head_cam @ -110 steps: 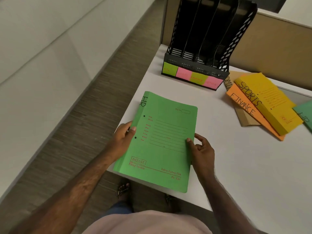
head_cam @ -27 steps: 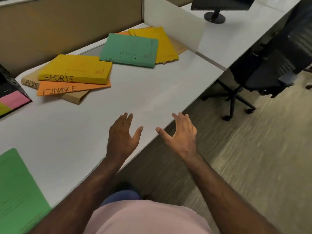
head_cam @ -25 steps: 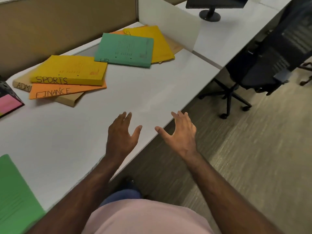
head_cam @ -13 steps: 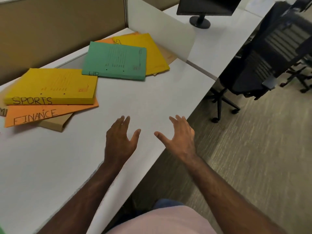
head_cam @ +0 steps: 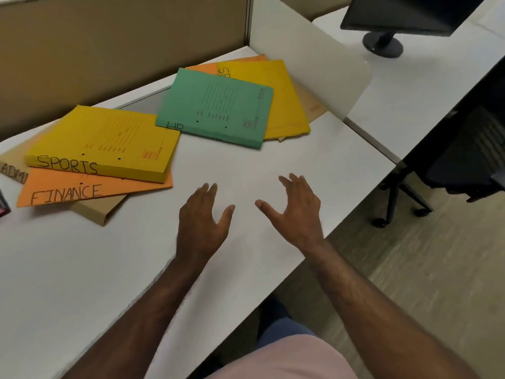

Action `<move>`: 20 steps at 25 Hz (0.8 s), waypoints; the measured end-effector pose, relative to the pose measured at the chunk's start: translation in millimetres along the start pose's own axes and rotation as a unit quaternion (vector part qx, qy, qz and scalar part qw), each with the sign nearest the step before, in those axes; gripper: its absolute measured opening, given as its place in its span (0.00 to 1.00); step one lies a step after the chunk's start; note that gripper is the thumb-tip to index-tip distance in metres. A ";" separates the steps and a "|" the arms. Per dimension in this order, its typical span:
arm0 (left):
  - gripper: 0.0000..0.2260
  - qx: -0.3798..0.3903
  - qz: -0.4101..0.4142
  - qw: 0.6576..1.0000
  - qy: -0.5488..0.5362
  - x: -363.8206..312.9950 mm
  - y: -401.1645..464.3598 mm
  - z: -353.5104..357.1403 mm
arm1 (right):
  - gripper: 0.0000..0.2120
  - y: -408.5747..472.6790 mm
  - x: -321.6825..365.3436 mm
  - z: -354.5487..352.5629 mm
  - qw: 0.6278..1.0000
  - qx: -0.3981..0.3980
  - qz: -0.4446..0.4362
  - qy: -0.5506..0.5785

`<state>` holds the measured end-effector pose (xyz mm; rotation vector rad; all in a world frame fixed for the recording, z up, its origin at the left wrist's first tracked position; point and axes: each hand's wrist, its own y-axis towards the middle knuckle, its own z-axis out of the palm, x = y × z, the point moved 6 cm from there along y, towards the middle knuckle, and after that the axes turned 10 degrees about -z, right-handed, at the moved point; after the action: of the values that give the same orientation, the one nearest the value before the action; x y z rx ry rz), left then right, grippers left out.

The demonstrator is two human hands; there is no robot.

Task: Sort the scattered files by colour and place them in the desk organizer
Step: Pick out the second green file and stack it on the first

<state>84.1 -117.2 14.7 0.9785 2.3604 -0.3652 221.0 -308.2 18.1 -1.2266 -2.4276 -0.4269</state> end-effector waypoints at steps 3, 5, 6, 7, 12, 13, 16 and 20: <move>0.32 -0.008 -0.043 0.999 0.005 -15.3 27.7 18.8 | 0.43 48.0 -17.7 4.4 0.999 0.018 -0.030 0.018; 0.33 -0.005 -0.060 0.998 0.021 -23.8 47.2 32.6 | 0.43 80.0 -28.6 8.3 0.998 0.036 -0.048 0.026; 0.33 0.000 -0.062 0.997 0.035 -27.7 57.8 38.8 | 0.43 95.6 -33.4 9.3 0.997 0.043 -0.056 0.028; 0.33 0.003 -0.064 0.997 0.051 -32.3 71.5 44.9 | 0.43 114.3 -39.0 9.3 0.996 0.046 -0.065 0.031; 0.33 -0.022 -0.090 0.992 0.080 -44.3 130.6 50.3 | 0.41 194.3 -52.6 11.2 0.993 0.034 -0.103 0.055; 0.33 -0.029 -0.100 0.992 0.073 -47.3 140.6 50.3 | 0.41 207.4 -53.6 13.4 0.992 0.035 -0.105 0.064; 0.32 -0.039 -0.134 0.990 0.038 -56.1 166.1 53.4 | 0.39 241.9 -52.3 20.0 0.990 0.031 -0.114 0.082; 0.31 -0.048 -0.188 0.981 -0.024 -58.1 194.0 62.6 | 0.37 282.6 -44.5 32.2 0.986 0.041 -0.120 0.106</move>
<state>280.9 -42.2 -9.2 0.4701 2.4878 -0.4052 469.1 -163.9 -4.3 -0.8114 -2.3884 -0.4927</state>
